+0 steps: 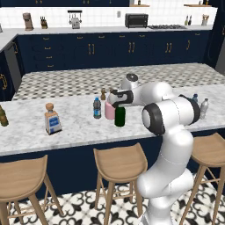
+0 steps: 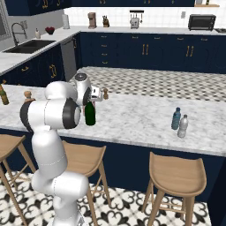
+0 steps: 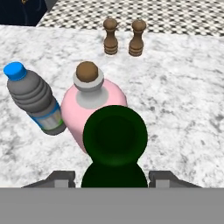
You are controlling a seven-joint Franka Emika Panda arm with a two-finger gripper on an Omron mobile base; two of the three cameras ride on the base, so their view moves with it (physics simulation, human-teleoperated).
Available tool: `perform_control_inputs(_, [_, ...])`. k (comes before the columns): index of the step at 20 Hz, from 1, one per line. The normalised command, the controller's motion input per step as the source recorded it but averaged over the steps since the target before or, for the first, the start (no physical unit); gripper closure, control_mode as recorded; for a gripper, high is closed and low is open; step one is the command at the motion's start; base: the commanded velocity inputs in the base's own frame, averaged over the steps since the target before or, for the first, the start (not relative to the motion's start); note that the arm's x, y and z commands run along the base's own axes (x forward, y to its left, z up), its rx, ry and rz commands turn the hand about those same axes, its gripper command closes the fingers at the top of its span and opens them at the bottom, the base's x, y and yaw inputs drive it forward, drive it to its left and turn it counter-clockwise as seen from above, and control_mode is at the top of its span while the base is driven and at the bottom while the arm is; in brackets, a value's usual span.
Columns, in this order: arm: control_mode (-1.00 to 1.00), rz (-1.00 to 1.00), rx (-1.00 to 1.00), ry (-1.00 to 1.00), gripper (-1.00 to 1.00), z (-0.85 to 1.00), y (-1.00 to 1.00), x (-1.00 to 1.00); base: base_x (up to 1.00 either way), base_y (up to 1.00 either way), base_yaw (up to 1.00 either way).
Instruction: Move the plastic bottles in the middle to the plastics group, and the glass bottles in the middle to the glass group.
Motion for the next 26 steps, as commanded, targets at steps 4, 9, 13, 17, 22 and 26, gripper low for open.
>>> perform_control_inputs(4, [-1.00, 0.00, 0.00, 0.00, 1.00, 0.00, 0.00, 0.00, 0.00, 0.00, 0.00])
perform_control_inputs(9, [-1.00, 0.00, 0.00, 0.00, 1.00, 0.01, 0.00, -0.01, 0.00, 0.00, 0.00])
perform_control_inputs(13, [-1.00, 0.00, 0.00, 0.00, 1.00, 0.19, -0.06, -0.14, 0.00, 0.00, 0.00])
perform_control_inputs(17, [-1.00, -0.06, 0.00, 0.00, 1.00, 0.28, -0.46, -0.40, 0.00, 0.00, 0.00])
perform_control_inputs(22, [-1.00, -0.05, 0.00, 0.00, 1.00, 0.35, -0.47, -0.38, 0.00, 0.00, 0.00])
perform_control_inputs(26, [-1.00, 0.00, 0.00, 0.00, 1.00, 0.50, -0.04, -0.58, 0.00, 0.00, 0.00])
